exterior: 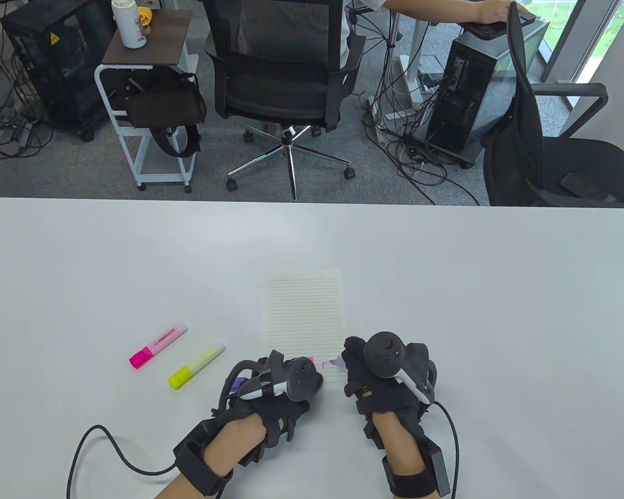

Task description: Apply highlighter ink on paper

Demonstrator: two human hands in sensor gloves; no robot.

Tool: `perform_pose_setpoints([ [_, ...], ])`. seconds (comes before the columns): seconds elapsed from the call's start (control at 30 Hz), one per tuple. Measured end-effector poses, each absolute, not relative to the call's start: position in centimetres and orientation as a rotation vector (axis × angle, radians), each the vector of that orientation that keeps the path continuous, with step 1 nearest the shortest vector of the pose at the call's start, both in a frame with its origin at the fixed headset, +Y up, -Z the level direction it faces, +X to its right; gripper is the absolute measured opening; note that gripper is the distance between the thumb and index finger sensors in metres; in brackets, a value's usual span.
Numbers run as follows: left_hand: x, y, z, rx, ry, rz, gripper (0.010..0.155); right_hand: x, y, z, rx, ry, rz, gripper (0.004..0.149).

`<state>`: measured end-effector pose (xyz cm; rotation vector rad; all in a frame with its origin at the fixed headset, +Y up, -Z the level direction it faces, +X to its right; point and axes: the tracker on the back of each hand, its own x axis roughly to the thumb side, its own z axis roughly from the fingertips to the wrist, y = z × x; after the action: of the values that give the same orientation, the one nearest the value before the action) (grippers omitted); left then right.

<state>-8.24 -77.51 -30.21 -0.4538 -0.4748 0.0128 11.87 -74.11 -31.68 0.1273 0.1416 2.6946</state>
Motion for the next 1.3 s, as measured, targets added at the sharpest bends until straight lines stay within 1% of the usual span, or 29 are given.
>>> perform_pose_setpoints([
  [0.2, -8.3, -77.5, -30.2, -0.456, -0.475, 0.014, 0.064, 11.9, -73.7, -31.5, 0.127, 0.186, 2.692, 0.036],
  [0.47, -8.3, -77.5, -30.2, -0.459, -0.476, 0.014, 0.064, 11.6, -73.5, -31.2, 0.186, 0.146, 2.662, 0.036],
  [0.83, -8.3, -77.5, -30.2, -0.461, -0.475, 0.013, 0.064, 10.8, -74.0, -31.3, 0.209, 0.185, 2.691, 0.036],
  [1.3, -8.3, -77.5, -30.2, -0.462, -0.476, 0.014, 0.064, 11.8, -73.8, -31.4, 0.123, 0.192, 2.700, 0.036],
])
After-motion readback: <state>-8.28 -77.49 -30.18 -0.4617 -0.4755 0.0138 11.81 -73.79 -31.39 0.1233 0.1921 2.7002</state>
